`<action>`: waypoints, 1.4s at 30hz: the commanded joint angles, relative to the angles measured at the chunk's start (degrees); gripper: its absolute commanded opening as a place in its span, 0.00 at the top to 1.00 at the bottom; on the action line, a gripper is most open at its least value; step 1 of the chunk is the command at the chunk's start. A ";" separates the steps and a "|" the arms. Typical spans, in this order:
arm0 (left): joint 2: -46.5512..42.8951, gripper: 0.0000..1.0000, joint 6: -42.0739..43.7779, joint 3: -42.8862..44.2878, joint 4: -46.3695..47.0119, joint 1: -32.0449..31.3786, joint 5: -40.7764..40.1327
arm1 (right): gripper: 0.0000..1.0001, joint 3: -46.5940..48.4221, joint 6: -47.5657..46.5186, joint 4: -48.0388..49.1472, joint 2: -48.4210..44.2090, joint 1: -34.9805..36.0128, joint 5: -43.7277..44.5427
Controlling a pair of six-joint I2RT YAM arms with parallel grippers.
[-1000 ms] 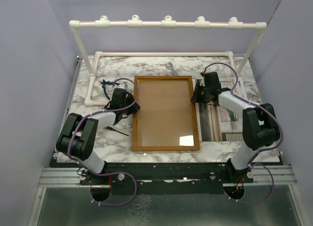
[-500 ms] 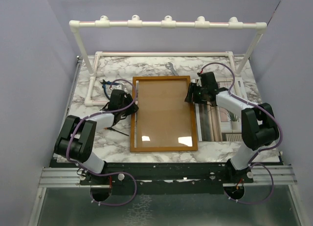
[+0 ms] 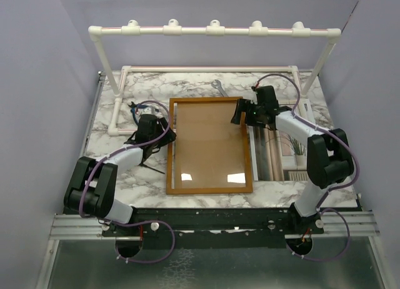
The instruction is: Take the photo out of the frame
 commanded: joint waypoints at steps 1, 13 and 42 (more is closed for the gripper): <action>-2.32 0.35 -1.06 -1.67 -3.08 0.21 -2.70 | 0.01 -1.78 0.82 0.12 1.25 -0.23 -2.27; -4.25 0.38 -2.31 -4.37 -3.50 -0.31 -1.64 | 0.00 -5.23 1.98 2.19 1.97 -0.31 -4.58; -4.37 0.67 -6.62 -5.53 -3.20 -6.03 -1.10 | 0.00 -13.26 5.51 1.83 -5.42 -0.01 -8.10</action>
